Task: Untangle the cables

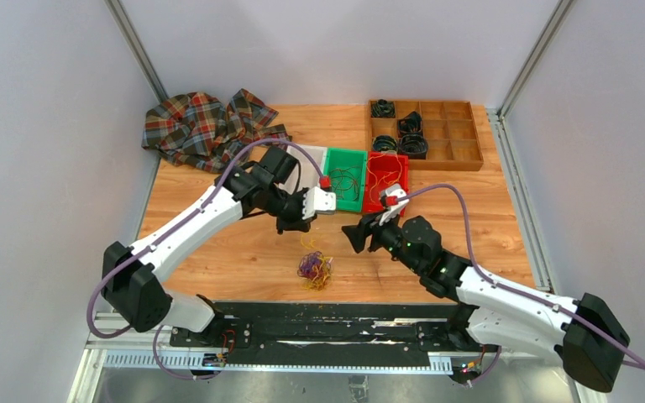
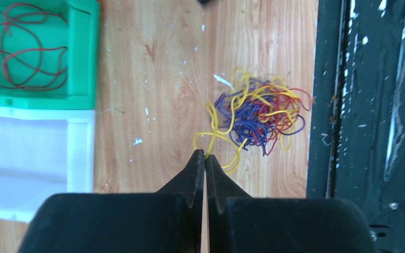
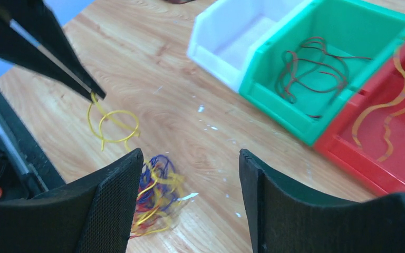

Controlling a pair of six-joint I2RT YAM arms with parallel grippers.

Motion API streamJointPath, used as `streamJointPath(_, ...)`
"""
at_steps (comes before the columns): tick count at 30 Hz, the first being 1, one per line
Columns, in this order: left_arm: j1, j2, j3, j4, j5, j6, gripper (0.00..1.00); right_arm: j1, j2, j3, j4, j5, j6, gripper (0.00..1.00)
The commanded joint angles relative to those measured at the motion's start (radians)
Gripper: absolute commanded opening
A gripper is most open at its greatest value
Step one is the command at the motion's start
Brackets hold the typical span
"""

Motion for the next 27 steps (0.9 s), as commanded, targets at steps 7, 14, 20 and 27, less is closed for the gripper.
streamJointPath(7,-0.008,-0.09,0.156,-0.105,0.081,-0.155,0.01,0.118,0.165,0.105,0.192,-0.046,-0.088,0.67)
streamJointPath(14,-0.01,-0.105,0.179,-0.135,0.07,-0.158,0.01,0.139,0.219,0.132,0.254,-0.057,-0.085,0.67)
streamJointPath(20,-0.025,-0.111,0.234,-0.218,0.094,-0.124,0.01,0.14,0.298,0.187,0.265,0.018,-0.092,0.61)
streamJointPath(27,-0.04,-0.106,0.263,-0.356,0.118,-0.05,0.01,0.14,0.37,0.235,0.326,0.059,-0.092,0.5)
